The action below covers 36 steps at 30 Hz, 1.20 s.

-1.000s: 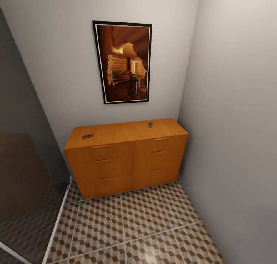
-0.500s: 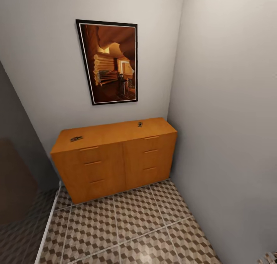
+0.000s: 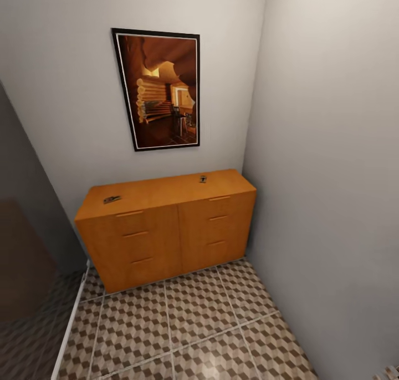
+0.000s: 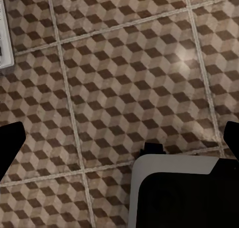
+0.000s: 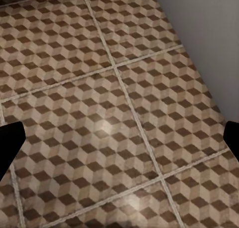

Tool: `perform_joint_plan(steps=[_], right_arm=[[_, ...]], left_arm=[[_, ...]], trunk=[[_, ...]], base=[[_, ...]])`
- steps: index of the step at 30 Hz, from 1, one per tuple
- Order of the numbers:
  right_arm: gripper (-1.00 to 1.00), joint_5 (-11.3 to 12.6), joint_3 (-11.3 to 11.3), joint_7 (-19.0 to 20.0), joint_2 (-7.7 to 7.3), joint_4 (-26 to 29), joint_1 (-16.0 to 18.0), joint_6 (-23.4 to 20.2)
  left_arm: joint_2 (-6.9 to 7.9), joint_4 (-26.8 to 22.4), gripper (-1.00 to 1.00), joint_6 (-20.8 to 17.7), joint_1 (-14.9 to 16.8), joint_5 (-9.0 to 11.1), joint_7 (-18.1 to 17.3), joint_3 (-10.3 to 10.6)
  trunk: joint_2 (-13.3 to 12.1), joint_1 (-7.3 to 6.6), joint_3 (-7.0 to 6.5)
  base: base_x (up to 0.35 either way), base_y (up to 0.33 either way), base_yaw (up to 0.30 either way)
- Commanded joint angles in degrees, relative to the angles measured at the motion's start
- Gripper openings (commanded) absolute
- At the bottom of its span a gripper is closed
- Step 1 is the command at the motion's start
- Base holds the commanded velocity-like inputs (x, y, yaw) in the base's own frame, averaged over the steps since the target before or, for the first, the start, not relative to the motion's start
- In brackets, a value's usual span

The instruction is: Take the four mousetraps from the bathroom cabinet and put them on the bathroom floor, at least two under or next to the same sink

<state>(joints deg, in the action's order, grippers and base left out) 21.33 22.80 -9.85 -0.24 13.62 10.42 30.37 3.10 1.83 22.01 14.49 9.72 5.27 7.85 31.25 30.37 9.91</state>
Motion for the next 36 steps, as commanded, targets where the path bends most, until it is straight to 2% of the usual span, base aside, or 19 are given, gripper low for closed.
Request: perform_joint_plan(steps=[1,13,36], right_arm=[[1.0,0.2,0.5,-0.4,-0.02,0.0,0.0,0.1],[1.0,0.2,0.5,-0.4,-0.02,0.0,0.0,0.1],[1.0,0.2,0.5,-0.4,-0.02,0.0,0.0,0.1]], left_arm=[[-0.02,0.2,1.0,0.3,0.1,0.5,0.1,0.5],[-0.02,0.2,1.0,0.3,0.1,0.5,0.1,0.5],[-0.02,0.2,1.0,0.3,0.1,0.5,0.1,0.5]], trunk=[[0.1,0.02,0.1],[0.1,0.02,0.1],[0.1,0.02,0.1]], base=[[0.0,0.0,0.201],[0.0,0.02,0.238],[0.0,0.014,0.014]])
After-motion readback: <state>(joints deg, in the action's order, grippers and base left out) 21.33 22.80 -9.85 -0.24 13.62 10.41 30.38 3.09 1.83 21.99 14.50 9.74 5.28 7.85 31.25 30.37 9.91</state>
